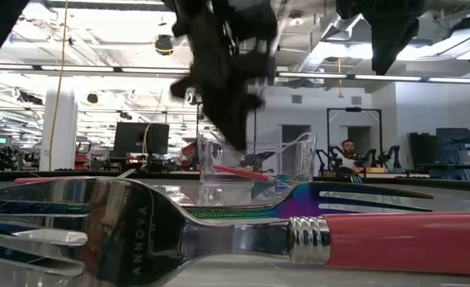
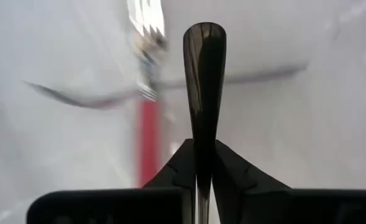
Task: Sort silverware by color (type)
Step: Put the black fork into the top transparent bin
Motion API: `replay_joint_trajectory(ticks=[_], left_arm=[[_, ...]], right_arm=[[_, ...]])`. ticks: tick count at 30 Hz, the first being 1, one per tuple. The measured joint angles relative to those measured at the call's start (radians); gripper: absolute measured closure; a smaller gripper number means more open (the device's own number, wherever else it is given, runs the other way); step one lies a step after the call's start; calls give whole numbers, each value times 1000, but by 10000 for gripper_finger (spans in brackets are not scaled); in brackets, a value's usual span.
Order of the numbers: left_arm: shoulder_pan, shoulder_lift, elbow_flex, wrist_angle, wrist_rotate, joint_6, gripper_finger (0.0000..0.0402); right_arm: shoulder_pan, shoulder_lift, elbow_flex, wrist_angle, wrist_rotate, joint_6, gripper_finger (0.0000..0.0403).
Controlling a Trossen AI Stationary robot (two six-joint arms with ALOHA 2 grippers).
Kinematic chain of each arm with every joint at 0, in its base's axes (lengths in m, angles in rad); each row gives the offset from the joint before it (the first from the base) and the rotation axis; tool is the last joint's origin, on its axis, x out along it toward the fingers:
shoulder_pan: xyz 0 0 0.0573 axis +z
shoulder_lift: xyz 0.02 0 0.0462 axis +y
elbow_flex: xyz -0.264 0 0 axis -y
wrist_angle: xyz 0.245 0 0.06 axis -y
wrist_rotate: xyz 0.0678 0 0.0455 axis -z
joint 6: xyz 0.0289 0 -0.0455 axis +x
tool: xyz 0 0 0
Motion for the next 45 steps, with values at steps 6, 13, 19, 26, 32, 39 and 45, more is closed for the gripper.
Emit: replay_joint_trajectory(ticks=[6, 13, 19, 26, 32, 39, 45], left_arm=[[47, -151, 23, 38, -8, -148, 391], [220, -240, 25, 289, 70, -344, 391], [323, -214, 25, 494, 76, -651, 391], [421, -206, 17, 622, -88, -1163, 391], [433, -203, -7, 672, -83, -1144, 391], [433, -204, -6, 590, 144, -562, 392], [410, -204, -6, 443, 153, -208, 392]], right_arm=[[0, 0, 0, 4, 1, 5, 221], [0, 0, 0, 38, 43, 11, 221], [0, 0, 0, 71, 69, 2, 221], [0, 0, 0, 80, 69, 2, 221], [4, 0, 0, 85, 70, 4, 221], [7, 0, 0, 83, 76, -19, 221], [-13, 0, 0, 84, 75, -41, 221]])
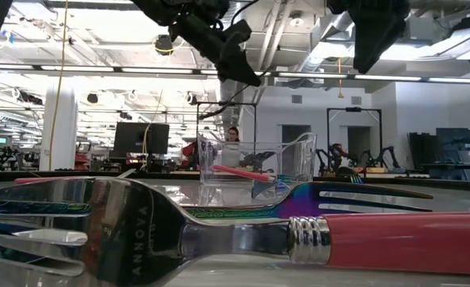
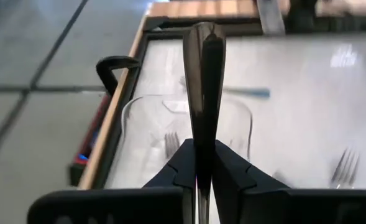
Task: Sort silverware by color (type)
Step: Put the black fork into the top transparent bin
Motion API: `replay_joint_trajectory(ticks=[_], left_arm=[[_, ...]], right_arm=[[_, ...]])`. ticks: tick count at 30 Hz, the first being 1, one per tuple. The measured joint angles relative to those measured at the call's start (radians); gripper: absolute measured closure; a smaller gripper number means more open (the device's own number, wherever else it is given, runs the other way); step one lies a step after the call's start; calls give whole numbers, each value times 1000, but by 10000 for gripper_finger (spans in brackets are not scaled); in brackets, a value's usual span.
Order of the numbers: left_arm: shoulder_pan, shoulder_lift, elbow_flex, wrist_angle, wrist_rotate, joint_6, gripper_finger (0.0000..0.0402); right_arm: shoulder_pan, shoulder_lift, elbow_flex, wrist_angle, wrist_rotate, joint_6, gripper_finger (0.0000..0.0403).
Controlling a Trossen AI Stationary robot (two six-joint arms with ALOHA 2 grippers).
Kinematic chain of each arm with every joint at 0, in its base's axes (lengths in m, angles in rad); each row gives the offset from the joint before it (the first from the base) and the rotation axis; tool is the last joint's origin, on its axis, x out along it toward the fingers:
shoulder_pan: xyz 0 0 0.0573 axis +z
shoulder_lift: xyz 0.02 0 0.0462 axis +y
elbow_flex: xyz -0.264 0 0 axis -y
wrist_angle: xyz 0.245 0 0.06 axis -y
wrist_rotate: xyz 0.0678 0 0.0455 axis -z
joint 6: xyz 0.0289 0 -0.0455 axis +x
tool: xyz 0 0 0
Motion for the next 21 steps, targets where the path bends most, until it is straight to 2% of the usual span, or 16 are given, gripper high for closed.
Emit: replay_joint_trajectory(ticks=[5, 7, 14, 17, 21], left_arm=[[-48, 0, 0, -38, -49, 357, 392], [-75, 0, 0, -36, -100, 510, 392], [-200, 0, 0, -42, -427, 946, 392], [-243, 0, 0, -42, -476, 1026, 392], [-279, 0, 0, -40, -490, 1036, 392]], right_arm=[[0, -1, 0, -8, -7, -3, 221], [0, -3, 0, -8, -11, 11, 221], [-20, -3, 0, 72, 15, 133, 221], [-42, -29, -2, 165, 46, 129, 221], [-81, -103, -4, 321, 61, 36, 221]])
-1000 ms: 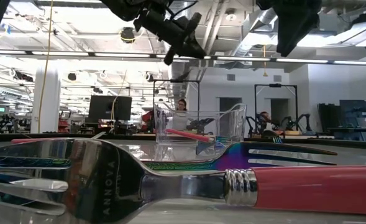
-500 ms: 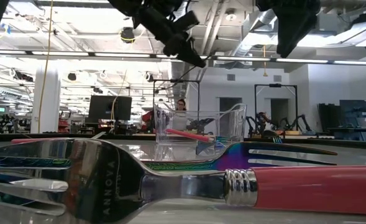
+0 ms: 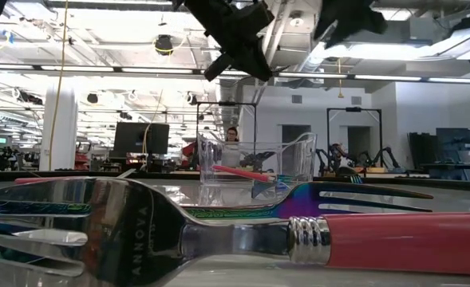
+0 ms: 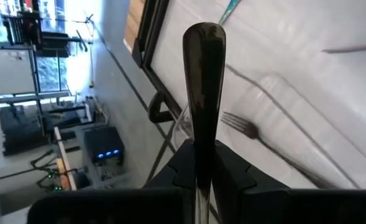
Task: Sort silverware by color (type)
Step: Put the black fork into the top transparent bin
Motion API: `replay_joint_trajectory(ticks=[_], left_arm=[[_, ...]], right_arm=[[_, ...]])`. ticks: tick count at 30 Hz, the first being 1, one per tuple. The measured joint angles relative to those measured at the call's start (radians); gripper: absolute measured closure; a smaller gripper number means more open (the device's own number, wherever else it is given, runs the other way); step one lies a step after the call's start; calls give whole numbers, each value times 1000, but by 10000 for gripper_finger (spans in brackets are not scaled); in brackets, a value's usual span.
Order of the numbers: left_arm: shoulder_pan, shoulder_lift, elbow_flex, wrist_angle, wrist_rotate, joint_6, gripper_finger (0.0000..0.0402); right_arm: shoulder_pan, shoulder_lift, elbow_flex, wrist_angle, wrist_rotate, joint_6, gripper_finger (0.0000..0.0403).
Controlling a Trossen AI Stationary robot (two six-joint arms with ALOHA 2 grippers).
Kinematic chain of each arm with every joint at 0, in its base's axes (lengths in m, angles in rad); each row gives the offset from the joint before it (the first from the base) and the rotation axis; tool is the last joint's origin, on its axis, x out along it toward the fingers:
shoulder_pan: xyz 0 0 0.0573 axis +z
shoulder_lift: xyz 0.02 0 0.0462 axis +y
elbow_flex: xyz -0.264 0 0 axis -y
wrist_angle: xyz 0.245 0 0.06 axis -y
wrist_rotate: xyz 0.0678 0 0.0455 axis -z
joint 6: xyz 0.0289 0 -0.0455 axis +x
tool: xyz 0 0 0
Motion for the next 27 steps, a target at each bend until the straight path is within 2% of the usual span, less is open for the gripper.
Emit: replay_joint_trajectory(ticks=[3, 7, 11, 14, 27], left_arm=[[-23, 0, 0, 3, -22, -5, 392], [-43, 0, 0, 10, -28, -5, 392], [-55, 0, 0, 10, -28, -11, 392], [-58, 0, 0, 10, -29, -16, 392], [-58, 0, 0, 8, -37, -33, 392]], right_arm=[[-39, -86, -46, 133, 10, -32, 221], [-124, -176, -167, 340, -108, -19, 221], [-183, -179, -279, 494, -215, 3, 221], [-209, -155, -312, 584, -283, 15, 221], [-241, -73, -312, 574, -306, 17, 221]])
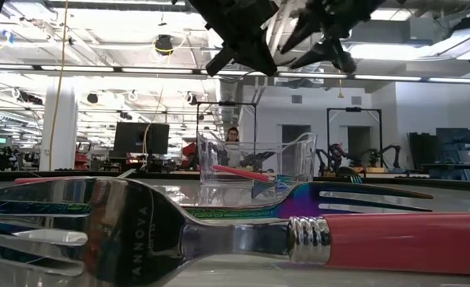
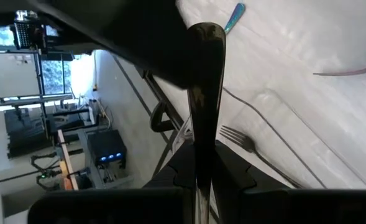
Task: Sort silverware by color (type)
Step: Put the black fork into the top transparent bin
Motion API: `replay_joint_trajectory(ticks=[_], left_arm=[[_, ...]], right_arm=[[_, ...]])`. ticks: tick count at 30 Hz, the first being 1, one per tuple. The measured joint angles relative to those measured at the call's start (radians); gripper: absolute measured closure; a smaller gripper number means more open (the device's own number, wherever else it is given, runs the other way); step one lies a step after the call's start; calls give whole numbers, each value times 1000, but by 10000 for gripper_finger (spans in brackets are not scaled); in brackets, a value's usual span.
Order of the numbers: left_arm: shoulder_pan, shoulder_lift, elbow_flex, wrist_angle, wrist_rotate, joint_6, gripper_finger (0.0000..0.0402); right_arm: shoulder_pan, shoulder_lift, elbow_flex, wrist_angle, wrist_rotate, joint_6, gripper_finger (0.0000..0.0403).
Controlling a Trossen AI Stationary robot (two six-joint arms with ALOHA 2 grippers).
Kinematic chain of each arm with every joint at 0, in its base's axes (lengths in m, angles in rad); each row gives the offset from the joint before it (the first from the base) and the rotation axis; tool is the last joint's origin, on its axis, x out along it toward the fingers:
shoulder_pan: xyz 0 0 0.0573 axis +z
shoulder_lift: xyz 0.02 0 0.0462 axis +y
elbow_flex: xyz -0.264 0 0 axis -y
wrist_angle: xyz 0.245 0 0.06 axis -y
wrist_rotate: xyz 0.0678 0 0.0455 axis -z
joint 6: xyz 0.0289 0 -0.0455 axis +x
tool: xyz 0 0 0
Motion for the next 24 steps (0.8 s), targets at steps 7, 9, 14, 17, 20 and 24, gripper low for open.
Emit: replay_joint_trajectory(ticks=[7, 9, 14, 17, 20, 24], left_arm=[[0, 0, 0, -2, -3, -4, 392], [0, 0, 0, -3, -6, -3, 392], [0, 0, 0, -3, -8, -1, 392], [0, -1, 0, -4, -13, -3, 392], [0, -1, 0, -5, 0, -52, 380], [1, -1, 0, -6, -3, -160, 336]], right_arm=[[-8, 29, -1, 30, -1, -35, 257], [-12, 25, -2, 19, 3, -44, 282], [-20, 23, -2, 21, -30, -66, 361], [-21, 22, -2, 17, -46, -81, 380], [-18, 22, -2, 14, -46, -83, 380], [-17, 19, -2, 13, -31, -94, 380]])
